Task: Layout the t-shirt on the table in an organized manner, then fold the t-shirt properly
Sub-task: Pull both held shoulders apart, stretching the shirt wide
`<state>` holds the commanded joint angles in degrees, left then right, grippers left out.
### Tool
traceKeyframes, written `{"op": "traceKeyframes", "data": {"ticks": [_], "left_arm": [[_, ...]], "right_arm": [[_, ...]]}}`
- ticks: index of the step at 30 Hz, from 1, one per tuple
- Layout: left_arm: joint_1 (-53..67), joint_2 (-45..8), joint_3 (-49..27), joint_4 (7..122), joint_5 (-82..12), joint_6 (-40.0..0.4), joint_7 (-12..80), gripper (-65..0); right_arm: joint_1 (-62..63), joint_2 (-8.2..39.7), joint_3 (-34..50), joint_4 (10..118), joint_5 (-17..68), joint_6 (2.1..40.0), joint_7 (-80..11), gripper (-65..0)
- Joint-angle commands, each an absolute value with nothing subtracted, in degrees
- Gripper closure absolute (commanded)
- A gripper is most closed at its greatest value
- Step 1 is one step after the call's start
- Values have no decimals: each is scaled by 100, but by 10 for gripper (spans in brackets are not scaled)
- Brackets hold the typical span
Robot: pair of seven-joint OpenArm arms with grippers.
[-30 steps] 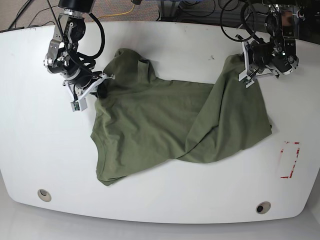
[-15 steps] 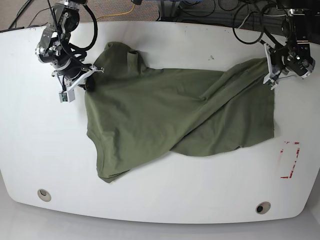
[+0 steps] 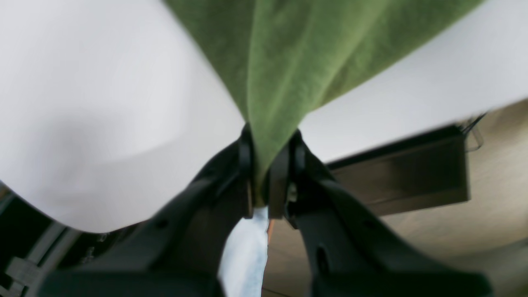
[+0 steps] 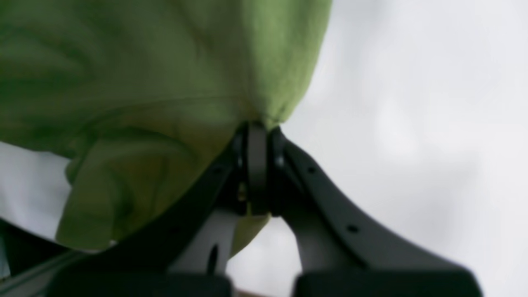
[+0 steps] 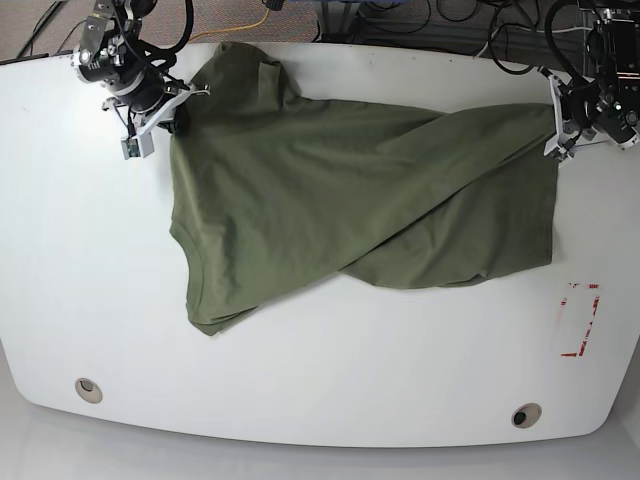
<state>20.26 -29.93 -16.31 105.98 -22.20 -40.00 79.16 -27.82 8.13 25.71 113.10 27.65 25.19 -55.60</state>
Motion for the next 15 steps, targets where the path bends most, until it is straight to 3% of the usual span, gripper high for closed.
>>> {"op": "traceKeyframes", "data": {"ticks": [10,15], "left_arm": [[2044,-3125,-1815,10615,-2220,-4000,7890,-3],[1446,-3134,-2176,10703,-2211,-4000,7881,0]], "right_arm": [[-2870,840,2571,11424,2765,2536,-5543,0],[-2404,857,2571,11547,2765,2545,-5534,0]]}}
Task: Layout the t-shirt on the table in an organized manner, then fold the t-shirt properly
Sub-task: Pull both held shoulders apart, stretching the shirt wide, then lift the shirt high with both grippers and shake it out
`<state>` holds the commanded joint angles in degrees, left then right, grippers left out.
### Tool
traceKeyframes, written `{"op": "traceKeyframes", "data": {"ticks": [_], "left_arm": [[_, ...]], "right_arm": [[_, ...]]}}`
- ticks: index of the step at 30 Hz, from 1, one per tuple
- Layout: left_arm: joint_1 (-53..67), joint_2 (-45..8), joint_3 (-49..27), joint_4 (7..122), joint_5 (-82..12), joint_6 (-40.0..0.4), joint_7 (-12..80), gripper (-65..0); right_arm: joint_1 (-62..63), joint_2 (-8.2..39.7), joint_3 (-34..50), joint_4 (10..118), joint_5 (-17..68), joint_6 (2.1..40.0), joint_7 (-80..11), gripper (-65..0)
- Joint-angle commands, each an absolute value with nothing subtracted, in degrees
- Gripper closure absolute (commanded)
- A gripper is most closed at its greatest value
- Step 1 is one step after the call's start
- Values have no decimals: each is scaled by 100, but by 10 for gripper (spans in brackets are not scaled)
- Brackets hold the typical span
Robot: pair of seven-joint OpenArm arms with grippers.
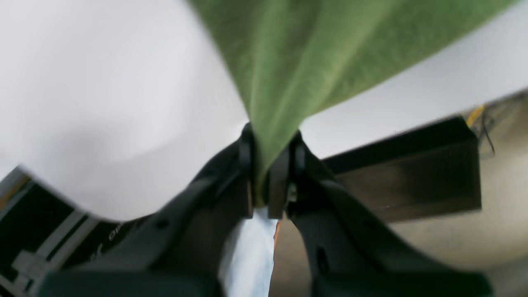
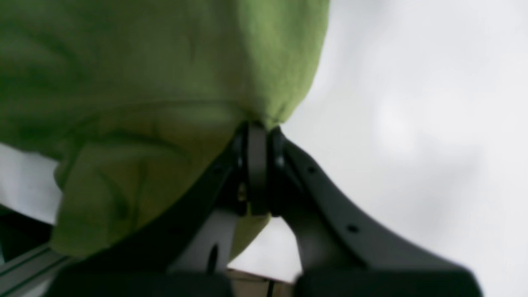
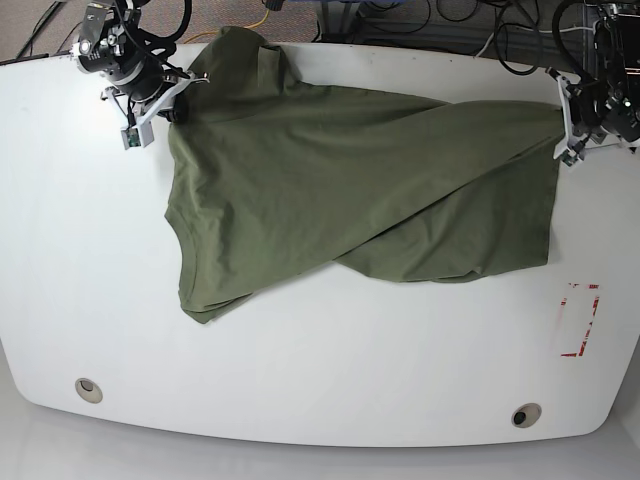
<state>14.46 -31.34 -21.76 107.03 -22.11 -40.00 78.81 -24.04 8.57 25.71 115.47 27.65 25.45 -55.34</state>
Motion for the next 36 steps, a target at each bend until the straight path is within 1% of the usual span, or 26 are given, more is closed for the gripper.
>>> {"op": "traceKeyframes", "data": {"ticks": [4,10,17,21,23,26,27,31,33,36], "left_arm": [[760,-3090,-2431,10721,-2220,-4000,7881,0],[-198,-2800,-2510,10730,-2220,-4000,7820,0],[-778,-2607,-2484,10712,-2211,-4000,6976,0],[-1209,-2360,-2484,10703,-2202,-4000,6844,0],[-1420,-2255,-2484,10703,-2202,-4000,6835,0],[-1745,-1912,-2484,10712,-2211,-4000,6826,0],[-1798,-1868,-2484,10721,-2211,-4000,6826,0],[-2273,-1596,-2484,10721,-2211,-4000,6826,0],[-2536,-1481,-2475,10721,-2202,-4000,6826,0],[-2985,-1376,-2273,10712,-2202,-4000,6826,0]], "right_arm": [[-1974,857,2747,11547,2765,2545,-5534,0],[-1297,857,2756,11547,2765,2545,-5552,0],[-426,857,2765,11547,2765,2545,-5552,0],[101,866,2765,11538,2765,2545,-5560,0],[374,954,2738,11538,2765,2545,-5578,0],[936,1077,2730,11503,2756,2545,-5710,0],[1015,1086,2730,11477,2756,2545,-5719,0],[1569,1191,2712,11204,2765,2545,-5719,0],[1921,1253,2571,11029,2765,2545,-5719,0],[2396,1508,2290,10765,2756,2545,-5710,0]]}}
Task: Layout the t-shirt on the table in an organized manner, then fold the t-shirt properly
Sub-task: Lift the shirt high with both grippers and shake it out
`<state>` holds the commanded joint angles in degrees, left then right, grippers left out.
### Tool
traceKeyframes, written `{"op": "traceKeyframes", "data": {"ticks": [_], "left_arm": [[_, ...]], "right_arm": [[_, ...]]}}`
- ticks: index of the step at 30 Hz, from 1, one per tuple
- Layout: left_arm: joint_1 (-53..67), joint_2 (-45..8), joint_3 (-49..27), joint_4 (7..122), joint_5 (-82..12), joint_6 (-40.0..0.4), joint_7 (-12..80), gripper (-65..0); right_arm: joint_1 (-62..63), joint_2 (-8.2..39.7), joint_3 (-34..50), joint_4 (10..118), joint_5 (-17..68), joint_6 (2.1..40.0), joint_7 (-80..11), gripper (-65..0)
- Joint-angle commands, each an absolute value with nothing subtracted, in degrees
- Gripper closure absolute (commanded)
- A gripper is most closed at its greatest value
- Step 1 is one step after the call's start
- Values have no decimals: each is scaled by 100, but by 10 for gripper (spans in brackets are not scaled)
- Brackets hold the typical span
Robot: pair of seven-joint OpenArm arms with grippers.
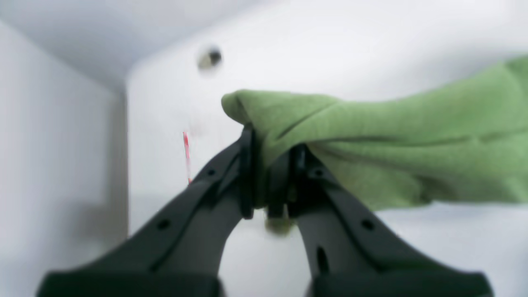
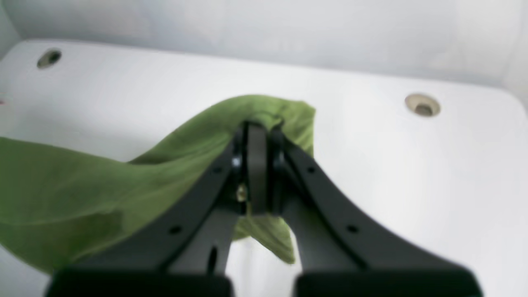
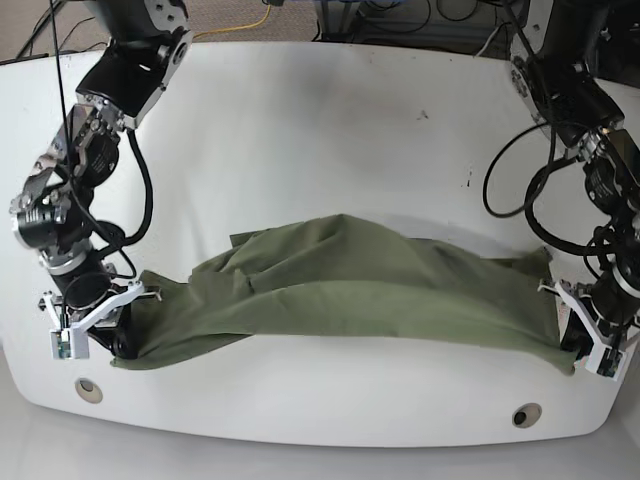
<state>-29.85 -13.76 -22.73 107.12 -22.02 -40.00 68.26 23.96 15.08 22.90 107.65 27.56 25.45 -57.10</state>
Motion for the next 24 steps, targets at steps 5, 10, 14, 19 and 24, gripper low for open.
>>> {"op": "traceKeyframes", "data": {"ticks": [5,10,14,19,24], "left_arm": [[-3802,-1349,-2026,10686,-2202,-4000,6818,0],[-4479,-1349,-1938,10431,-2202,-3943,6818,0],[-4980,-1349,-1912,10273,-2026,-3943,6818,0],[-5473,-1349,-1903,10053,-1763,-3943,6818,0],[-5930,-1349,-1903,9842,-1763,-3943,6818,0]], "right_arm": [[3319,1719,1974,10273,2721,2545,-5710,0],[4145,1921,1754,9692,2712,2545,-5701,0],[4716,2035,1710,9341,2712,2536,-5701,0],[5262,2290,1367,8998,2703,2536,-5701,0],[5640,2440,1235,8945,2703,2519,-5701,0]]}}
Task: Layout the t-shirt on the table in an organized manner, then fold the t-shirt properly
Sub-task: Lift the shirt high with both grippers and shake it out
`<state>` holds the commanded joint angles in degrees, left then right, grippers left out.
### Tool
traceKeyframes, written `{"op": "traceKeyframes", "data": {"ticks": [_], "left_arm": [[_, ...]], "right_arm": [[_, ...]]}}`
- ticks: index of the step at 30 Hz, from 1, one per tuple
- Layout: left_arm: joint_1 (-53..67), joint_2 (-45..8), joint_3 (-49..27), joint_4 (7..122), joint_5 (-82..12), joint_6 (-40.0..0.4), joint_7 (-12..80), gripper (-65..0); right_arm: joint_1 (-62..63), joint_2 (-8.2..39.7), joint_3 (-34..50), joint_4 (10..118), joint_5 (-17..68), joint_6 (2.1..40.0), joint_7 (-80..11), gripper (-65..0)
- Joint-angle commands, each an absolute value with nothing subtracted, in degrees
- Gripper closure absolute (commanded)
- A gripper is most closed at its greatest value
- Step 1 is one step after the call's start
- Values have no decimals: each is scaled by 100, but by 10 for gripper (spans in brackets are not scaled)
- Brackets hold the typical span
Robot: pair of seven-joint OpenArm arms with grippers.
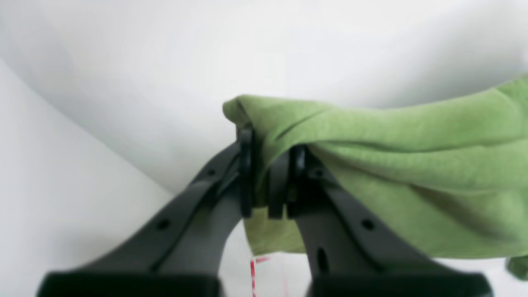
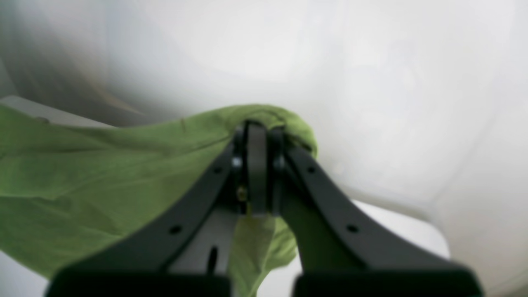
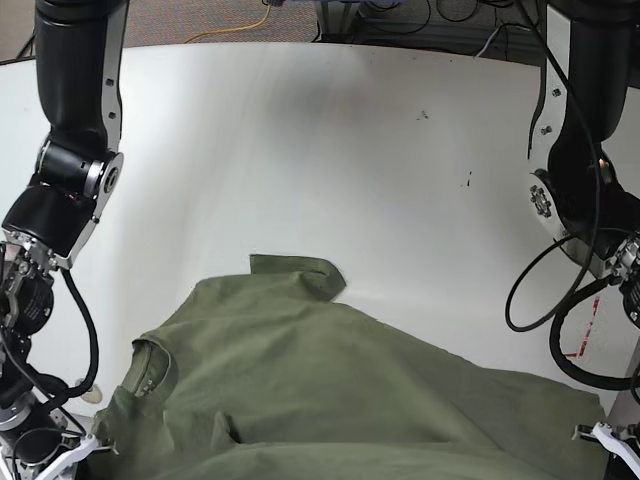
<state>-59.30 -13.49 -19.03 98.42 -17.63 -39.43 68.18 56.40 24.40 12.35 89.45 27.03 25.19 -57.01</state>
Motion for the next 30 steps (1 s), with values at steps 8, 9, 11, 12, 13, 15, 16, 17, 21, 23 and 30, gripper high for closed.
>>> {"op": "traceKeyframes", "data": {"ticks": [8,9,11,12,13,15,16,17,21,23,30], "left_arm": [[-6677,-1349,-1903,9420,-1763,-3943,6826,0],[-6747,-1349,-1903,9376,-1763,-3943,6826,0],[-6853,-1349,-1903,9314,-1763,-3925,6826,0],[-6914,-1341,-1903,9297,-1763,-3864,6826,0],[-6967,-1341,-1903,9288,-1763,-3802,6826,0],[-7046,-1314,-1903,9288,-1763,-3758,6826,0],[-7055,-1226,-1903,9288,-1763,-3758,6826,0],[-7055,-1174,-1903,9288,-1763,-3758,6826,0],[-7020,-1086,-1903,9332,-1763,-3758,6862,0],[-6835,-1103,-1903,9332,-1771,-3758,6862,0],[-6088,-1103,-1912,9481,-1798,-3776,7099,0]], "right_arm": [[6492,2554,936,8251,2703,2536,-5692,0],[6624,2571,936,8110,2703,2536,-5684,0],[6826,2633,910,7899,2703,2536,-5684,0],[6958,2651,831,7785,2703,2536,-5684,0],[7064,2659,708,7705,2703,2545,-5666,0],[7240,2686,453,7626,2703,2545,-5552,0],[7275,2765,330,7626,2712,2545,-5508,0],[7275,2809,295,7626,2738,2545,-5508,0],[7222,2835,295,7705,2756,2536,-5631,0],[7037,2826,312,7802,2756,2536,-5798,0],[6000,2862,699,8664,2756,2492,-6132,0]]}}
